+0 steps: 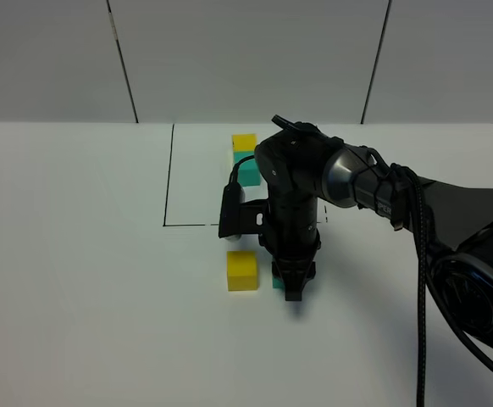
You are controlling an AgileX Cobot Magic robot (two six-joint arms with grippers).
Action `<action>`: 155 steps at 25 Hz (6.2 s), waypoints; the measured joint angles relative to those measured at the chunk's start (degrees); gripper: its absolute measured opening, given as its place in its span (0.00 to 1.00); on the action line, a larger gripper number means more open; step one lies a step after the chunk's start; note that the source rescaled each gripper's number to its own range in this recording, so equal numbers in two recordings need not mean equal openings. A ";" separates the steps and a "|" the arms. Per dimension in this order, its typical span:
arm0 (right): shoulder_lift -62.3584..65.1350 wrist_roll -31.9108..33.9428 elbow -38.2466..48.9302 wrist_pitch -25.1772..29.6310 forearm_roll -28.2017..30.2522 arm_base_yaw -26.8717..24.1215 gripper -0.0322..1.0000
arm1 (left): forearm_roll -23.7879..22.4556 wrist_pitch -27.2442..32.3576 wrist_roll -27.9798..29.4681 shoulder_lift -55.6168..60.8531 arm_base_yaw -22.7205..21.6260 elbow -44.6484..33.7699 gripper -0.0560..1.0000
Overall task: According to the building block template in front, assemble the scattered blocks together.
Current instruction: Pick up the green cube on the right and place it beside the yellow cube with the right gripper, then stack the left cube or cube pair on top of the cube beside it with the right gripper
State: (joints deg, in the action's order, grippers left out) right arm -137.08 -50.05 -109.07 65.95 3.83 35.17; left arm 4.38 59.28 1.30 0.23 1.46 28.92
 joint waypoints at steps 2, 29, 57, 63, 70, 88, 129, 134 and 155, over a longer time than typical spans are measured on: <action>-0.01 0.00 0.00 -0.05 0.00 0.13 0.04 | 0.00 0.00 0.00 0.00 0.00 0.00 0.66; -0.33 0.37 -0.13 -2.01 -0.52 2.29 0.04 | 0.00 0.00 0.00 0.00 0.00 0.00 0.66; -0.37 -3.17 -0.13 -2.42 -0.20 3.48 0.06 | 0.00 0.00 0.00 0.00 0.00 0.00 0.66; -0.27 -3.95 -0.13 -4.06 -2.90 3.48 0.86 | 0.00 0.00 0.00 0.00 0.00 0.00 0.66; 5.06 1.33 -0.13 -4.74 -3.83 3.48 1.00 | 0.00 0.00 0.00 0.00 0.00 0.00 0.66; 33.87 44.82 5.09 3.03 -3.83 -32.93 1.00 | 0.00 0.00 0.00 0.00 0.00 0.00 0.66; 129.93 49.38 76.35 -4.77 -3.83 -36.47 0.99 | 0.00 0.00 0.00 0.00 0.00 0.00 0.66; 129.98 50.05 76.36 -6.03 -3.83 -36.47 0.98 | 0.00 0.00 0.00 0.00 0.00 0.00 0.66; 134.01 53.83 80.54 -6.54 -3.83 -36.47 0.72 | 0.00 0.00 0.00 0.00 0.00 0.00 0.66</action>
State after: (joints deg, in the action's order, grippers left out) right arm -3.08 3.78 -28.53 59.41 0.00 -1.29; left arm 4.38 59.28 1.30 0.23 1.46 28.92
